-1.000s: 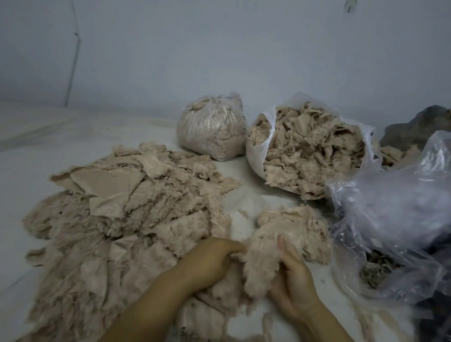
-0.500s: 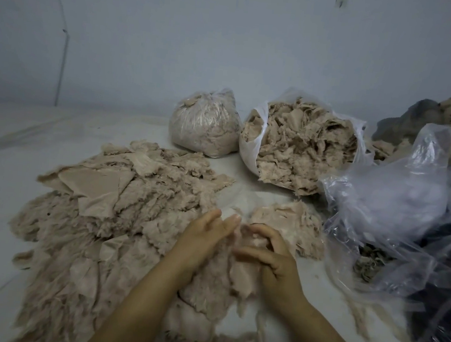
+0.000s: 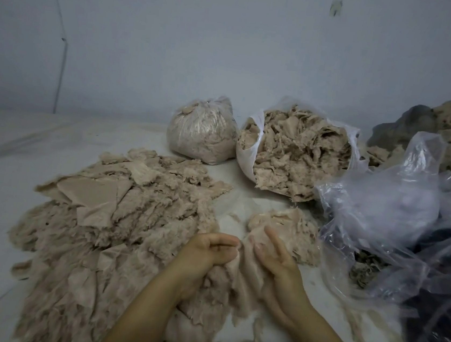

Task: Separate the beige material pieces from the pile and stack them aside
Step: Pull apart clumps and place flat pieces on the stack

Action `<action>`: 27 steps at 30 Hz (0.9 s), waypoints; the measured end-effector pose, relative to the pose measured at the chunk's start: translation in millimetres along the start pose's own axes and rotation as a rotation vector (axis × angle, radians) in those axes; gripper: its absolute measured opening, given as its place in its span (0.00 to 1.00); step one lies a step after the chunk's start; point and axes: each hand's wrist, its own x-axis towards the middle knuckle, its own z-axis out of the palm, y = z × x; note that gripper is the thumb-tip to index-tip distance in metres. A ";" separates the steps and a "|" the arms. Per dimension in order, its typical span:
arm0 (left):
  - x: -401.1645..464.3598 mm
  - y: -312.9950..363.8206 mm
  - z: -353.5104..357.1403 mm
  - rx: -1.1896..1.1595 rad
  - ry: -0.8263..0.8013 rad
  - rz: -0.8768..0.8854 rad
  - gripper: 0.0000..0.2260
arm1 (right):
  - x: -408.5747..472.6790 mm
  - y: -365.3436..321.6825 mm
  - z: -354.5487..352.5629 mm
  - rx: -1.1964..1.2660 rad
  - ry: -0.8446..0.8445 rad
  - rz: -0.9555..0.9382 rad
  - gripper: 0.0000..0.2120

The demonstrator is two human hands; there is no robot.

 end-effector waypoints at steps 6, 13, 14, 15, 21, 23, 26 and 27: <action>-3.0 3.9 -11.5 0.089 0.263 0.227 0.06 | 0.4 -5.4 0.0 -0.110 0.126 -0.055 0.06; -1.8 10.0 -16.4 0.180 0.204 0.208 0.05 | -0.5 -7.9 8.5 -0.575 -0.009 -0.016 0.14; -1.2 9.8 -14.8 0.182 0.189 0.206 0.05 | -1.8 -5.6 10.1 -0.640 -0.035 0.012 0.11; 0.1 9.3 -13.8 0.179 0.194 0.210 0.05 | -2.2 -4.9 11.2 -0.694 -0.030 0.008 0.08; 12.5 17.0 -15.4 0.160 0.246 0.235 0.03 | 6.3 -22.0 14.5 -0.771 0.151 -0.197 0.13; 16.9 22.0 -8.9 0.139 0.205 0.253 0.03 | 7.4 -22.6 18.5 -0.776 0.111 -0.136 0.11; 23.3 27.7 2.4 0.181 0.095 0.293 0.06 | 9.8 -10.9 21.4 -0.888 0.144 -0.169 0.12; 26.7 27.8 3.9 0.208 0.085 0.317 0.07 | 11.4 -7.6 21.9 -0.933 0.204 -0.241 0.11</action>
